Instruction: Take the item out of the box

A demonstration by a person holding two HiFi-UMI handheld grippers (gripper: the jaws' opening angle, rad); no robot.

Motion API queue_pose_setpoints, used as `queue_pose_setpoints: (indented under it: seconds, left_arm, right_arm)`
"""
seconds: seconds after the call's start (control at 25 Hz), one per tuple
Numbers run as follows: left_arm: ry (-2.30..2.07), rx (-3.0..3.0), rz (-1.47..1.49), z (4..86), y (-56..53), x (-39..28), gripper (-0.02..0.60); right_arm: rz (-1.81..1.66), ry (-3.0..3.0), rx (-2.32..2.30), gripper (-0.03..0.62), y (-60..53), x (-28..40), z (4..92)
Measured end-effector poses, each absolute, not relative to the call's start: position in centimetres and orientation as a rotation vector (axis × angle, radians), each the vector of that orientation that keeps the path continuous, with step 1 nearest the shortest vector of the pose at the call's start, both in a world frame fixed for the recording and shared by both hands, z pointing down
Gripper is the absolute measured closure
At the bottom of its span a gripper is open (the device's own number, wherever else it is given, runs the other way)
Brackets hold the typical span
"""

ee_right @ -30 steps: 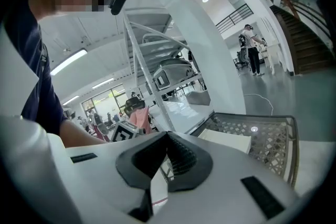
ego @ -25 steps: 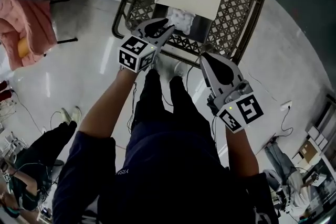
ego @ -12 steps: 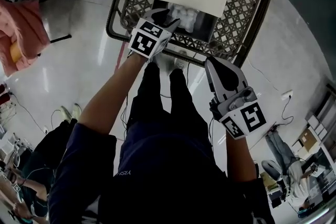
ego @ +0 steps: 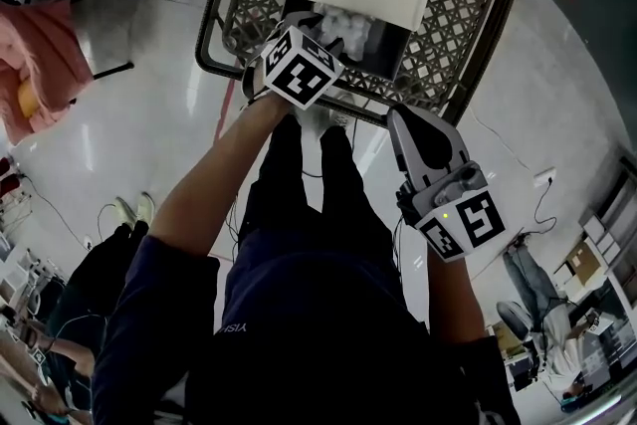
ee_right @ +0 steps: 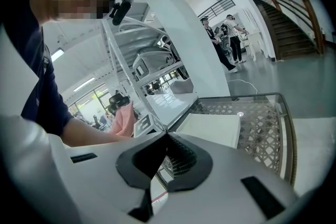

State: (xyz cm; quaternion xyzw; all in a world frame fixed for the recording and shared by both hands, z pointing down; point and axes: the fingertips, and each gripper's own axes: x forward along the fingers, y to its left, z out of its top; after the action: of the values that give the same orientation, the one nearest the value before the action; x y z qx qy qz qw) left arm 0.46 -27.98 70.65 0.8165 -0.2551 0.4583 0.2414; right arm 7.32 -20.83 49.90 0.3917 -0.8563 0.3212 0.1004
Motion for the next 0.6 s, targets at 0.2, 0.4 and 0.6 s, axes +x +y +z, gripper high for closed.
queue_pose_setpoints:
  seconds: [0.2,0.4,0.6]
  left_arm:
    - [-0.610,2.218,1.402,72.0,-27.7,0.6,0.380]
    - [-0.553,2.204,1.498,73.3,-27.9,1.2,0.380]
    - [-0.517,2.218,1.619,74.2,-28.1,1.7,0.386]
  right_arm:
    - [0.954,-2.532,1.160,0.574,-21.2,8.0,49.7]
    - [0.973,-2.523,1.164,0.574,-21.7,8.7,50.4]
    - [0.984,-2.523,1.178,0.574,-22.3,9.1,50.7]
